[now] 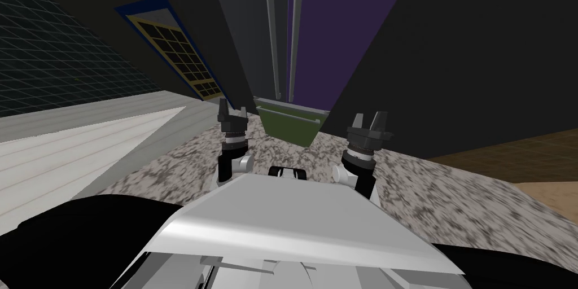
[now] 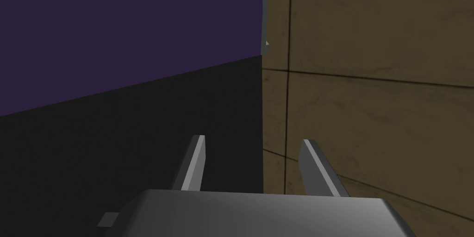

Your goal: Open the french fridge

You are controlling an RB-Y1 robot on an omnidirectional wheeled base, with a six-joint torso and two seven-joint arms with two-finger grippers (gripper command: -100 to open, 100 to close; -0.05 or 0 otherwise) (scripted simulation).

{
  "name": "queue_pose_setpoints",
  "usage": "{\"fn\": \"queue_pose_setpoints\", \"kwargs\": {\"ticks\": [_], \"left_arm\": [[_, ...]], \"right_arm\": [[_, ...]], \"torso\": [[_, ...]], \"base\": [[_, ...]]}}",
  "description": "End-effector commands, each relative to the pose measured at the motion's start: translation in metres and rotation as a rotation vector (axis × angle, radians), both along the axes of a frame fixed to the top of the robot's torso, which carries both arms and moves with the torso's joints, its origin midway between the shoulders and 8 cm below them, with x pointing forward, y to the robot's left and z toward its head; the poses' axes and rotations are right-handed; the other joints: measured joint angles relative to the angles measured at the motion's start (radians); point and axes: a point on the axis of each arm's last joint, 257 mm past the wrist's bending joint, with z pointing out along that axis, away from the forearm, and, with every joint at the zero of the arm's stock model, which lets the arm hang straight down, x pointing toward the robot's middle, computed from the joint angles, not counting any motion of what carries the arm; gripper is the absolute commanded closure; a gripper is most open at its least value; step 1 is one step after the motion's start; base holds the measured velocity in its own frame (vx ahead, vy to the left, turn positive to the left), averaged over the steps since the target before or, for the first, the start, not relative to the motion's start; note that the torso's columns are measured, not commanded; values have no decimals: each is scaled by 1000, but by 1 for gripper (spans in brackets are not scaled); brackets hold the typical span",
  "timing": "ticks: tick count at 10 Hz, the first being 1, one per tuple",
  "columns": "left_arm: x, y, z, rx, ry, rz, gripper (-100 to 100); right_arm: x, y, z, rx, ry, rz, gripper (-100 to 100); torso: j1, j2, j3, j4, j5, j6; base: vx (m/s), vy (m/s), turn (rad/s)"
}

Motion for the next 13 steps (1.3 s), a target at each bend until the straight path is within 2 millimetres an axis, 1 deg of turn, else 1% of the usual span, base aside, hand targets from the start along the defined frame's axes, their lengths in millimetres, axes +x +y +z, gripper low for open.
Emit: {"fn": "queue_pose_setpoints", "kwargs": {"ticks": [1, 2, 3, 4, 8, 11, 12, 13], "left_arm": [[0, 0, 0, 0, 0, 0, 0], [3, -7, -4, 43, 12, -21, -100], [5, -11, -9, 69, 21, -34, -100], [8, -14, -15, 95, 30, -47, -100], [19, -22, -47, 163, 70, -75, -100], [25, -24, -73, 189, 93, -84, -100], [26, -24, -77, 188, 101, -84, -100], [28, -24, -87, 194, 111, -85, -100]], "right_arm": [[0, 0, 0, 0, 0, 0, 0], [0, 0, 0, 0, 0, 0, 0], [0, 0, 0, 0, 0, 0, 0], [0, 0, 0, 0, 1, 0, 0], [0, 0, 0, 0, 1, 0, 0], [0, 0, 0, 0, 1, 0, 0], [0, 0, 0, 0, 1, 0, 0], [0, 0, 0, 0, 1, 0, 0]], "torso": [[0, 74, -148, 74, 0, 0], [0, 148, -295, 148, 0, 0], [0, 180, -365, 180, 0, 0], [0, 189, -385, 190, 0, 0], [0, 193, -390, 194, 0, 0], [0, 193, -390, 194, 0, 0], [0, 194, -390, 194, 0, 0], [0, 196, -388, 195, 0, 0]], "base": [[0, 0, 0], [27, -2, -15], [47, -1, -22], [57, -2, -25], [93, -17, -37], [127, -13, -49], [97, -14, -13], [76, -9, -29]]}}
